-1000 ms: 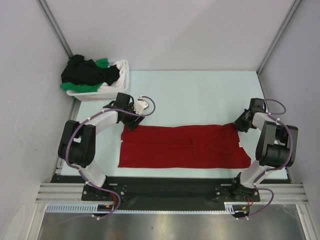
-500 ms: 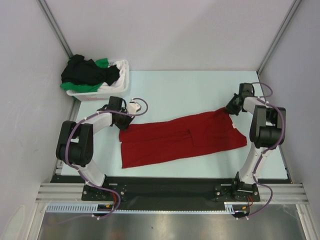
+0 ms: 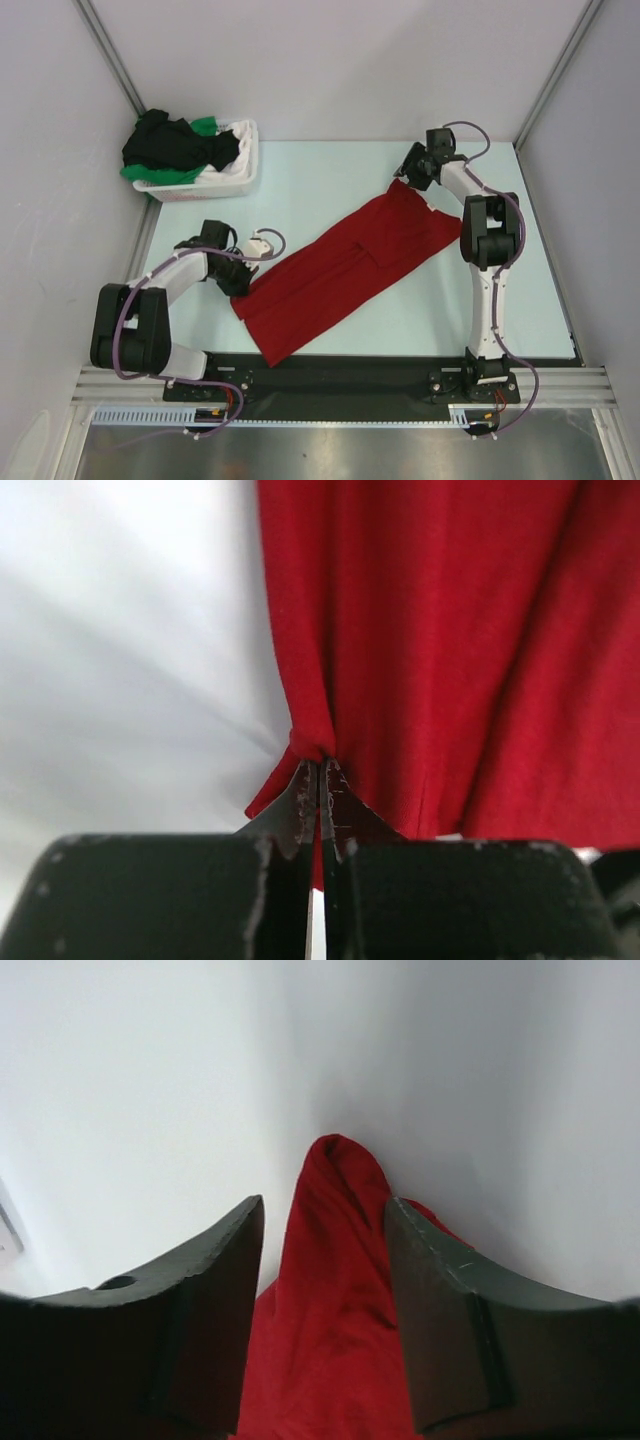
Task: Fold and stack the t-shirts
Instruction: Fold the tshirt
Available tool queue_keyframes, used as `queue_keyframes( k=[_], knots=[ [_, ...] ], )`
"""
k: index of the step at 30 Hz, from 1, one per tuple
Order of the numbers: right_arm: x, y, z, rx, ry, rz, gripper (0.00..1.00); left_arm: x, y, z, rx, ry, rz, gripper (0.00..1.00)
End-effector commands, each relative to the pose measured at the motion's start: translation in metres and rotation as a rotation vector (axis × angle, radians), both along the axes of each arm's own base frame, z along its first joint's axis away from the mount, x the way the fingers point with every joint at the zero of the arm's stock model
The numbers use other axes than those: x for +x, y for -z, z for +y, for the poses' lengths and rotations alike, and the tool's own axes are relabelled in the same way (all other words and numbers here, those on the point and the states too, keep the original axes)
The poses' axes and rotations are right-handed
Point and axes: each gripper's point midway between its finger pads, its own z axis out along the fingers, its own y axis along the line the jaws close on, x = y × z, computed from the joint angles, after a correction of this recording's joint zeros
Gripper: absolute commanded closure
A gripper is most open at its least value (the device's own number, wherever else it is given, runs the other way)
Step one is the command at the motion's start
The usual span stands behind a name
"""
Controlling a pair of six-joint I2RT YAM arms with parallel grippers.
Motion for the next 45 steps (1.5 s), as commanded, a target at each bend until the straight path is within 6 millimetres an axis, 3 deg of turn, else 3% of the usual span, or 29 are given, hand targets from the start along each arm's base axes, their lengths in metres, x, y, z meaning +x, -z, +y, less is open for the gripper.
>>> queue_keyframes(
  k=[1, 2, 4, 5, 6, 7, 8, 9, 10, 12, 14, 16, 24, 26, 27, 29, 32, 33, 35, 36, 37, 38, 39, 40, 41, 42, 43, 44, 45],
  knots=[
    [0.012, -0.045, -0.035, -0.032, 0.074, -0.056, 0.41, -0.042, -0.006, -0.005, -0.046, 0.061, 0.106, 1.0],
    [0.01, -0.065, -0.04, -0.039, 0.078, -0.083, 0.4, -0.044, -0.006, -0.004, -0.041, 0.061, 0.11, 1.0],
    [-0.004, -0.073, -0.058, -0.082, 0.091, -0.064, 0.39, -0.043, -0.006, -0.001, -0.023, 0.059, 0.1, 1.0],
    [-0.013, -0.092, -0.072, -0.1, 0.113, -0.08, 0.39, -0.045, -0.006, 0.0, -0.021, 0.06, 0.107, 1.0],
    [-0.021, -0.097, -0.077, -0.126, 0.126, -0.079, 0.39, -0.046, -0.006, 0.0, -0.021, 0.063, 0.113, 1.0],
    [-0.041, -0.074, -0.098, -0.141, 0.161, -0.011, 0.39, -0.047, -0.006, 0.0, -0.02, 0.065, 0.117, 1.0],
    [-0.05, -0.072, -0.117, -0.146, 0.199, -0.001, 0.39, -0.048, -0.004, 0.001, -0.012, 0.065, 0.122, 1.0],
    [-0.063, -0.079, -0.124, -0.143, 0.214, -0.011, 0.39, -0.049, -0.003, 0.001, -0.01, 0.066, 0.126, 1.0],
    [-0.086, -0.053, -0.13, -0.133, 0.231, 0.057, 0.4, -0.05, -0.003, 0.001, -0.011, 0.068, 0.127, 1.0],
    [-0.102, -0.046, -0.144, -0.101, 0.264, 0.056, 0.4, -0.053, -0.001, 0.0, -0.017, 0.076, 0.137, 1.0],
    [-0.121, -0.019, -0.146, -0.078, 0.278, 0.107, 0.41, -0.056, -0.002, -0.002, -0.032, 0.086, 0.143, 1.0],
    [-0.127, -0.007, -0.143, -0.042, 0.26, 0.13, 0.44, -0.058, -0.003, -0.006, -0.054, 0.102, 0.144, 1.0],
    [-0.125, 0.02, -0.122, 0.039, 0.242, 0.178, 0.5, -0.062, 0.0, -0.004, -0.048, 0.105, 0.146, 0.99],
    [-0.125, 0.027, -0.121, 0.047, 0.246, 0.191, 0.58, -0.063, 0.001, -0.005, -0.052, 0.107, 0.151, 1.0],
    [-0.124, 0.028, -0.119, 0.058, 0.242, 0.188, 0.71, -0.063, 0.001, -0.005, -0.056, 0.106, 0.151, 1.0],
    [-0.118, 0.032, -0.115, 0.083, 0.236, 0.175, 0.91, -0.061, -0.002, -0.009, -0.076, 0.107, 0.151, 0.99],
    [-0.092, 0.021, -0.105, 0.127, 0.214, 0.119, 1.0, -0.056, -0.007, -0.018, -0.118, 0.114, 0.155, 1.0],
    [-0.085, 0.03, -0.101, 0.133, 0.209, 0.128, 1.0, -0.054, -0.008, -0.02, -0.126, 0.11, 0.158, 1.0],
    [-0.052, 0.013, -0.096, 0.144, 0.207, 0.064, 1.0, -0.051, -0.008, -0.029, -0.144, 0.122, 0.167, 1.0],
    [-0.044, 0.029, -0.086, 0.151, 0.199, 0.086, 1.0, -0.051, -0.008, -0.033, -0.154, 0.125, 0.178, 0.99],
    [-0.032, 0.027, -0.081, 0.163, 0.196, 0.072, 1.0, -0.055, -0.009, -0.043, -0.164, 0.161, 0.187, 1.0],
    [-0.009, 0.006, -0.075, 0.185, 0.197, 0.02, 1.0, -0.056, -0.01, -0.051, -0.177, 0.192, 0.191, 1.0],
    [0.002, 0.004, -0.063, 0.194, 0.182, 0.007, 1.0, -0.058, -0.01, -0.058, -0.182, 0.22, 0.193, 0.99],
    [0.009, 0.017, -0.056, 0.197, 0.176, 0.022, 1.0, -0.064, -0.011, -0.071, -0.186, 0.278, 0.198, 1.0],
    [0.03, -0.002, -0.051, 0.2, 0.177, -0.033, 1.0, -0.067, -0.012, -0.078, -0.195, 0.312, 0.199, 1.0],
    [0.038, -0.004, -0.043, 0.199, 0.17, -0.044, 1.0, -0.077, -0.014, -0.092, -0.22, 0.385, 0.213, 1.0],
    [0.041, 0.014, -0.026, 0.198, 0.155, -0.015, 1.0, -0.082, -0.015, -0.099, -0.232, 0.423, 0.221, 0.99],
    [0.049, 0.011, -0.02, 0.206, 0.151, -0.03, 0.99, -0.087, -0.015, -0.107, -0.244, 0.459, 0.224, 0.99],
    [0.062, -0.006, -0.012, 0.226, 0.148, -0.073, 0.98, -0.1, -0.012, -0.118, -0.25, 0.521, 0.253, 1.0]
  ],
)
